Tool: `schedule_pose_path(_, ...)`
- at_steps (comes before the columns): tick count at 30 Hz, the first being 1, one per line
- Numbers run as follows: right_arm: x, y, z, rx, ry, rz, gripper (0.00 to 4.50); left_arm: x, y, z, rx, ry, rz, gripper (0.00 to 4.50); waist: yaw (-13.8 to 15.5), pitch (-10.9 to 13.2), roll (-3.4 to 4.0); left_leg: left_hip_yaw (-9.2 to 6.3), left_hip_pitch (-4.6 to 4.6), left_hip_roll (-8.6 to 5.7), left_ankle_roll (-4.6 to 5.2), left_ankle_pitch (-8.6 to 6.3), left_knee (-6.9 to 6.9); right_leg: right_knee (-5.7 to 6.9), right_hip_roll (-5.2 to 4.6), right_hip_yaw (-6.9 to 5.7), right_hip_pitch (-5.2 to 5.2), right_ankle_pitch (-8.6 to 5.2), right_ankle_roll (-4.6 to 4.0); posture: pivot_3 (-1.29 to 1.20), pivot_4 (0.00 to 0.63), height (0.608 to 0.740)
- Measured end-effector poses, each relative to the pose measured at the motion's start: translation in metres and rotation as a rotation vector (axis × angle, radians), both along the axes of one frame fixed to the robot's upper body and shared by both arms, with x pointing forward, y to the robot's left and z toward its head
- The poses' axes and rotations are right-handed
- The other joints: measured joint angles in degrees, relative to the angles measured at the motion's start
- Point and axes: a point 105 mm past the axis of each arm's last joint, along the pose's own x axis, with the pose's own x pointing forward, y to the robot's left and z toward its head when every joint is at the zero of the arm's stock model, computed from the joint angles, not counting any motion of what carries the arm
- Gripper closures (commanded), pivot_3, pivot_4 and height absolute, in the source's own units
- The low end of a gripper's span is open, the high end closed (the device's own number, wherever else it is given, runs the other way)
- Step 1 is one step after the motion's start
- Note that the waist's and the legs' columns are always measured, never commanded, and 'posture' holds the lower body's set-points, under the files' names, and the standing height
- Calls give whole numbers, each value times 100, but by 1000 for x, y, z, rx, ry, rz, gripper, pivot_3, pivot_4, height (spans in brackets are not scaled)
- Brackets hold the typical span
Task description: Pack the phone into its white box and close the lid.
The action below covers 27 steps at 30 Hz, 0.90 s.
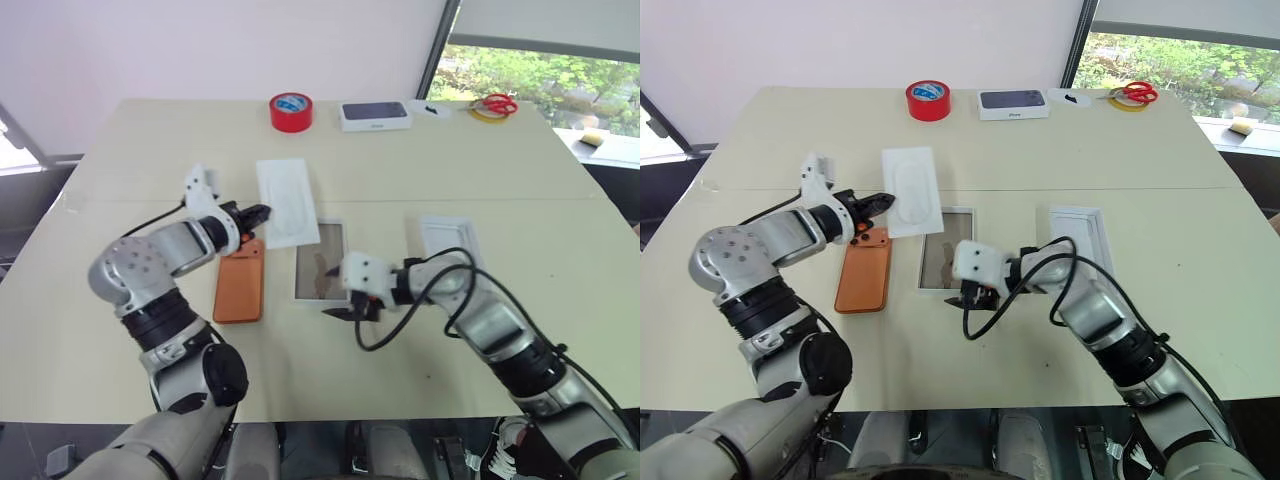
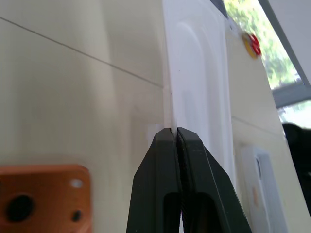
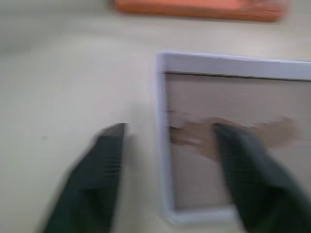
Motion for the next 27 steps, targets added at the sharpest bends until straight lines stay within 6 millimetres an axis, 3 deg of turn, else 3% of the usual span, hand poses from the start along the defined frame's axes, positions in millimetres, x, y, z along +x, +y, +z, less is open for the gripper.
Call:
schedule_pose_path(5,5,-58,25,53,-30,-194,539,-13,-25,-20,19,52,-58,4500,1,0,0,-1,1,0,12,-7,-2,-1,1,0,0,0,0,0,150,730)
schedule_pose_path(8,3,-75,24,72,-18,-254,539,-19,-32,-31,66,76,-73,4500,-45,0,0,-1,3,2,19,-11,-6,0,4,2,-3,0,-1,0,150,730)
schedule_pose_path(27,4,-77,23,90,-48,-277,539,-31,-45,-45,198,91,-138,4500,-1,0,0,-2,3,0,19,-11,-4,-1,1,2,0,0,-1,0,150,730)
